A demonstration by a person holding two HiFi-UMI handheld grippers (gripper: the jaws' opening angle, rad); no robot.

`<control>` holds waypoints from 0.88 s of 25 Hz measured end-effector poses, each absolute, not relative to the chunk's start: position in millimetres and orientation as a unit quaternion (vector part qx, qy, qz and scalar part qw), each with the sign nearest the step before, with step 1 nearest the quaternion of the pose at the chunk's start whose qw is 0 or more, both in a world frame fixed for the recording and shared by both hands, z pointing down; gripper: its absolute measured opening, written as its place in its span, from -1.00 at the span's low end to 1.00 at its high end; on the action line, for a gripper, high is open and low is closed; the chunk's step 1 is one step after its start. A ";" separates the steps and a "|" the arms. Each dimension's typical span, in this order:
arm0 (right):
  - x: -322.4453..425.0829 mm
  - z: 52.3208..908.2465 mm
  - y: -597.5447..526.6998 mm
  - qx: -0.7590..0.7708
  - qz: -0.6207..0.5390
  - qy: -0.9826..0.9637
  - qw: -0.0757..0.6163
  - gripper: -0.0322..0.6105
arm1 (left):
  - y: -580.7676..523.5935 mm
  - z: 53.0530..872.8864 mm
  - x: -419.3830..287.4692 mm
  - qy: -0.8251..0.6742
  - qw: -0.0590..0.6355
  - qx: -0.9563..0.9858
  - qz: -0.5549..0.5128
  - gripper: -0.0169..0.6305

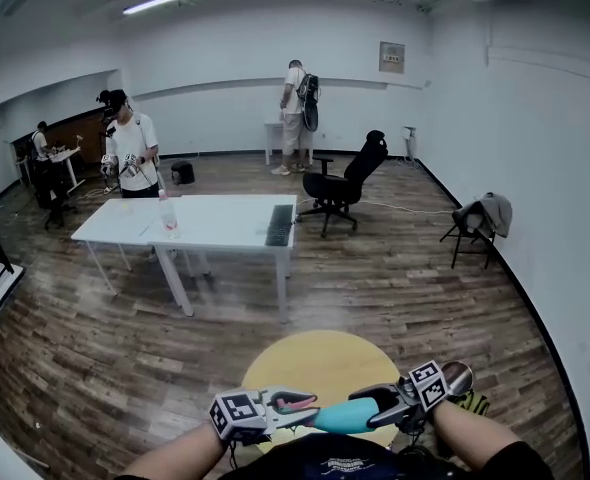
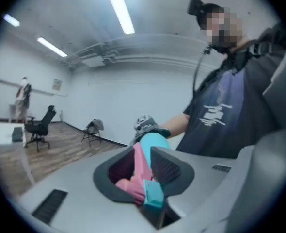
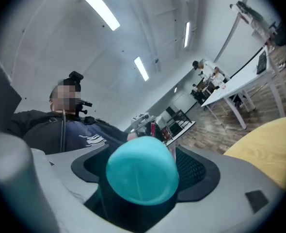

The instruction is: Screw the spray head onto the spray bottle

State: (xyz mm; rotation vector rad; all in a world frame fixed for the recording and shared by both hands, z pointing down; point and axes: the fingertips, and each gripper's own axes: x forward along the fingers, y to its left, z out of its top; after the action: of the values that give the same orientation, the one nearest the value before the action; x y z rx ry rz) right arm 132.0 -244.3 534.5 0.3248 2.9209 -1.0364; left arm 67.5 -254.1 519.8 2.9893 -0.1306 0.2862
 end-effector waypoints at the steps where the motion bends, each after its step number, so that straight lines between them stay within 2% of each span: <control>1: 131.5 531.1 -256.9 0.075 -0.326 0.942 0.023 0.36 | -265.2 518.4 60.1 -0.062 0.116 0.989 0.061 -0.75; 2: 133.2 527.9 -271.0 0.040 -0.319 0.946 0.037 0.32 | -275.0 515.6 51.8 -0.075 0.170 0.983 0.017 -0.75; 5: 152.6 523.8 -305.1 -0.051 -0.309 0.945 0.090 0.43 | -298.2 508.4 18.1 -0.115 0.303 0.937 -0.127 -0.75; 9: 189.8 537.1 -327.5 -0.138 -0.325 0.924 0.146 0.43 | -320.4 520.2 -39.1 -0.190 0.360 0.881 -0.241 -0.75; 12: 212.7 547.3 -337.6 -0.185 -0.336 0.903 0.192 0.14 | -336.4 530.7 -81.5 -0.249 0.365 0.851 -0.286 -0.75; 14: 222.3 548.0 -343.3 -0.217 -0.333 0.893 0.214 -0.20 | -344.4 533.1 -101.0 -0.276 0.366 0.834 -0.307 -0.75; 16: 226.3 546.5 -350.3 -0.251 -0.316 0.890 0.213 -0.68 | -349.5 535.0 -112.8 -0.297 0.366 0.823 -0.318 -0.75; 17: 225.2 544.6 -352.9 -0.261 -0.307 0.891 0.208 -0.81 | -351.3 536.4 -116.1 -0.306 0.365 0.819 -0.319 -0.75; 22: 208.2 537.6 -361.2 -0.282 -0.247 0.915 0.151 -0.82 | -354.1 540.9 -113.4 -0.319 0.366 0.817 -0.311 -0.75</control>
State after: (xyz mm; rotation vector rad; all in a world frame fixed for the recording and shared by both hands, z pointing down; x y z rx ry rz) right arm 208.2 -361.2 537.6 -0.8091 2.6264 -0.7089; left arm -113.4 -354.1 540.9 2.0997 -0.8188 -0.7994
